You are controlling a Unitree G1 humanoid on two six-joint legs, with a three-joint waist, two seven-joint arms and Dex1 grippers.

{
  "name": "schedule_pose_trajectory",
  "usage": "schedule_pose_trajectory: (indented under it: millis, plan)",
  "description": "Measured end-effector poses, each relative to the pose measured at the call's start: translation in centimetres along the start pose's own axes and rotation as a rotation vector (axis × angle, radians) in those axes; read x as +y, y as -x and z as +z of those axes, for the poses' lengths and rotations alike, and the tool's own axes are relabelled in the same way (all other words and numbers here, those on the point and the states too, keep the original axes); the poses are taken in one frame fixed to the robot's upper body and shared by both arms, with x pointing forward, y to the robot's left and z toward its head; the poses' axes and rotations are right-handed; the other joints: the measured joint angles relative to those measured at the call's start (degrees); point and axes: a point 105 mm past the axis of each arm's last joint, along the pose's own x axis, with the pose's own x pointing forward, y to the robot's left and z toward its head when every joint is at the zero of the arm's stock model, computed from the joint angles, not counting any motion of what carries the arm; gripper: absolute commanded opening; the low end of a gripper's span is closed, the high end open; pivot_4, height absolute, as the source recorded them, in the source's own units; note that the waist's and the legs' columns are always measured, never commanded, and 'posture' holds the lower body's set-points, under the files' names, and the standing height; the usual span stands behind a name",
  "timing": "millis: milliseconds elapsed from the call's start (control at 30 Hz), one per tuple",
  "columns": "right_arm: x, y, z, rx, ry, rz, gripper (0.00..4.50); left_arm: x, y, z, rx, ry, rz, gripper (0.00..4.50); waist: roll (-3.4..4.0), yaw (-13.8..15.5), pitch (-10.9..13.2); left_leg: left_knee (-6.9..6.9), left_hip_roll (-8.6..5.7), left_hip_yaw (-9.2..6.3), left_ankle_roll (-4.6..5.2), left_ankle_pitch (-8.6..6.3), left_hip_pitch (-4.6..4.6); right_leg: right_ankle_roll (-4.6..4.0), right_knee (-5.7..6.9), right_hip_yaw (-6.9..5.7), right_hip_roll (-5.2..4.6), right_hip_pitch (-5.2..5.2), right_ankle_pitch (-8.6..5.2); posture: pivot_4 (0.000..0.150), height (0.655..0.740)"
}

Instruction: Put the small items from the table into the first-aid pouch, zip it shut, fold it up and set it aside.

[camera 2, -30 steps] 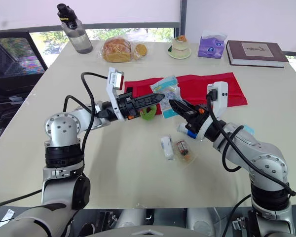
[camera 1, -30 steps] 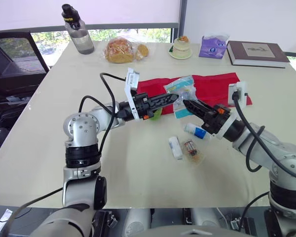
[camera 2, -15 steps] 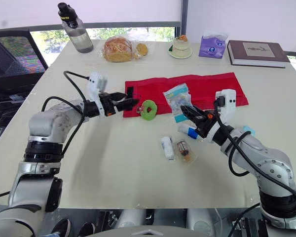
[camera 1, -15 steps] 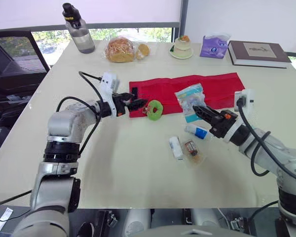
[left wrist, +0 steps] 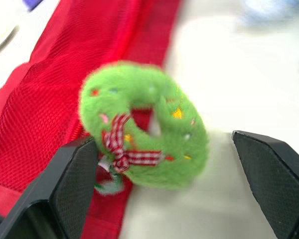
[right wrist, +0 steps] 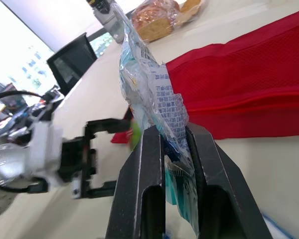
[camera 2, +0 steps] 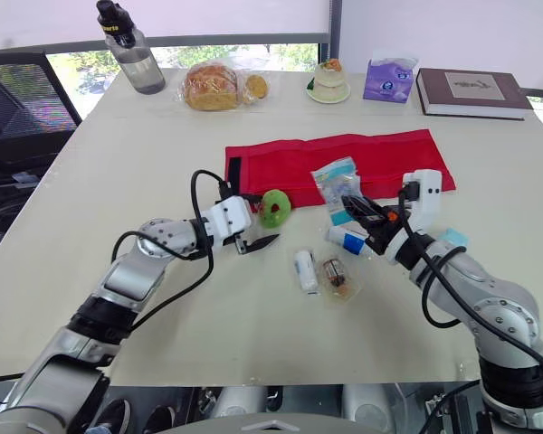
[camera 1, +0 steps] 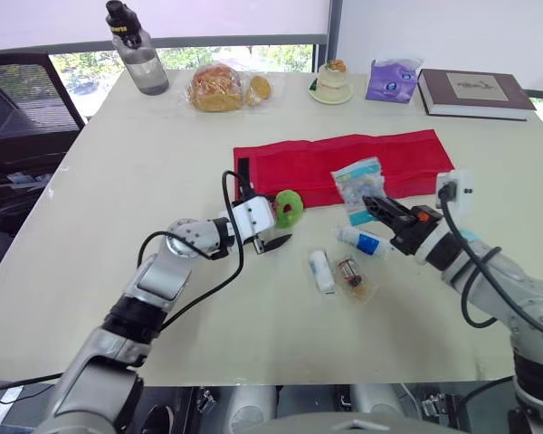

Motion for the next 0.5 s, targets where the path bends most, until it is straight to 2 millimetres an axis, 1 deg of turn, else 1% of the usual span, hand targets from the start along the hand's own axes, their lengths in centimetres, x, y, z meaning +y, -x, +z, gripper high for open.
schedule_pose_trajectory:
  millis: [33,100,133,200,333,400,500]
  plan:
    - [-0.3,0.2,0.3,-0.009,0.009,-0.012,0.07,-0.1,0.2,0.1,0.008,-0.051,-0.004,4.45,0.00,0.01,0.00,0.00,0.00,0.00,0.00,0.00,0.02,0.00,0.02,0.00,0.01,0.01,0.00,0.150,0.7400]
    - [-0.5,0.4,0.7,-0.018,0.019,-0.013,0.07,-0.2,-0.2,0.5,0.015,-0.157,-0.009,4.45,0.00,0.29,0.00,0.09,-0.01,0.01,0.00,0.00,0.03,0.04,0.02,-0.01,0.03,0.07,0.02,0.150,0.7400]
    - [-0.4,0.4,0.7,-0.018,0.019,-0.011,0.07,-0.1,-0.3,0.6,0.015,-0.171,-0.010,4.45,0.00,0.35,0.00,0.12,-0.01,0.01,0.00,0.00,0.02,0.06,0.02,-0.02,0.04,0.08,0.04,0.150,0.7400]
    - [-0.4,0.3,0.8,-0.019,0.020,-0.003,0.07,0.2,-1.1,1.1,0.021,-0.267,-0.011,4.45,0.00,0.66,0.00,0.27,-0.03,0.04,0.01,0.01,0.00,0.16,0.02,-0.01,0.05,0.13,0.09,0.150,0.7400]
    - [-0.2,0.2,1.0,-0.023,0.025,0.010,0.07,0.2,-1.6,1.4,0.025,-0.353,-0.020,4.45,0.01,0.70,-0.01,0.51,-0.01,0.01,0.03,0.01,-0.01,0.22,0.02,0.42,0.36,0.25,0.13,0.150,0.7400]
    - [-0.2,0.2,1.0,-0.021,0.028,0.012,0.07,0.1,-1.6,1.4,0.020,-0.339,-0.025,4.45,0.02,0.72,-0.02,0.52,0.00,0.01,0.03,0.01,0.00,0.23,0.05,0.58,0.45,0.26,0.14,0.150,0.7400]
    - [-0.1,0.2,1.0,-0.019,0.030,0.015,0.07,-0.2,-1.2,1.1,0.016,-0.234,-0.032,4.45,0.03,0.52,-0.02,0.53,0.03,-0.03,0.03,0.00,0.01,0.23,0.07,0.68,0.49,0.24,0.14,0.150,0.7400]
